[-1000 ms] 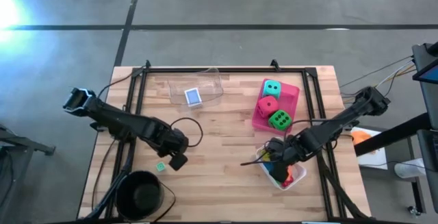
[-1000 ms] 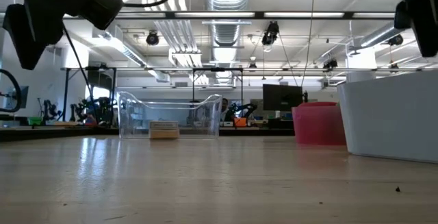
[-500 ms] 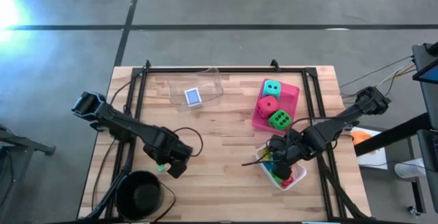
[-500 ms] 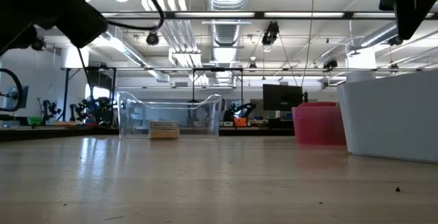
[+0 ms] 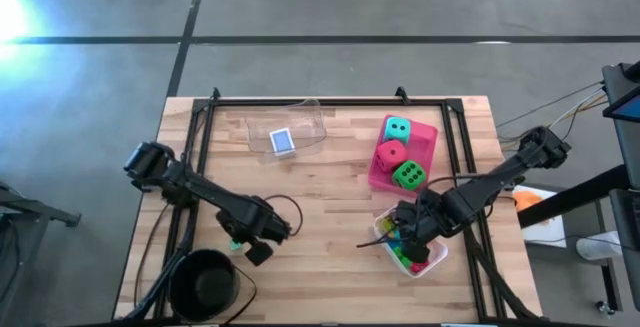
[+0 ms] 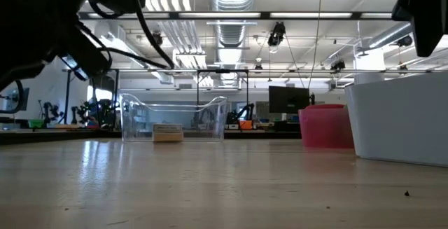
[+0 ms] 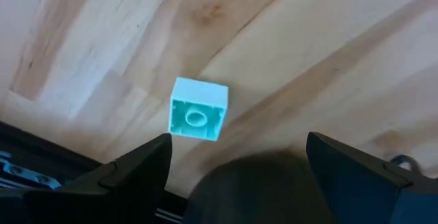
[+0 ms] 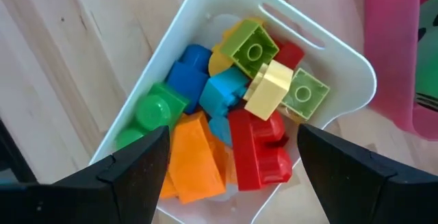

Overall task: Pick & Place Toys
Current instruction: Put the light blue game piece into the white bin

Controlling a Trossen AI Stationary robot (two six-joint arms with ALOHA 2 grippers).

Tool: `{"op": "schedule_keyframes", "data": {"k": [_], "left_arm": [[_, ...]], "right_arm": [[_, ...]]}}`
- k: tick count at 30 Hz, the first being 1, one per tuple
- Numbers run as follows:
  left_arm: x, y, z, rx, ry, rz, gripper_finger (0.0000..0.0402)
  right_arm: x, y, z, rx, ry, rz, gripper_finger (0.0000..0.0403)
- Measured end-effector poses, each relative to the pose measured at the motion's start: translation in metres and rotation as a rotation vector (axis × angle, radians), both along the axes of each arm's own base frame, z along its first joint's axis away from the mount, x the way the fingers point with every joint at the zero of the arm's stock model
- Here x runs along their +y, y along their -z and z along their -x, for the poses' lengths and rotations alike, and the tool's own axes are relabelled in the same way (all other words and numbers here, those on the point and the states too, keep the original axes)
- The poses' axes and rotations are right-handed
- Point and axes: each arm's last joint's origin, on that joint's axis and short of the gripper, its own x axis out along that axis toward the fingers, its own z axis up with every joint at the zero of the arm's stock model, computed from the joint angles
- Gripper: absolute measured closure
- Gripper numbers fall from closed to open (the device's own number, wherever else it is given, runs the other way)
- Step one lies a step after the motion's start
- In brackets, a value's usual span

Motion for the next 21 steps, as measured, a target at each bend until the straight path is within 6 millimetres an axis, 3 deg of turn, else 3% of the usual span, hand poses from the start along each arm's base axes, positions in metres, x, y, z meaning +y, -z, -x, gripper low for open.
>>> {"op": "schedule_keyframes", "data": {"k": [6, 11, 21], "left_arm": [[0.001, 0.008, 0.000, 0.019, 0.051, -0.012, 0.0059], [0.006, 0.015, 0.013, 0.055, 0.039, -0.035, 0.0059], [0.007, 0.032, 0.020, 0.001, 0.033, 0.029, 0.0059]], "right_arm": [[0.005, -0.001, 0.002, -0.028, -0.015, 0.028, 0.0089], [0.013, -0.007, 0.004, -0.054, -0.044, 0.017, 0.0089], [0.019, -0.012, 0.006, -0.073, -0.040, 0.005, 0.0089]]}}
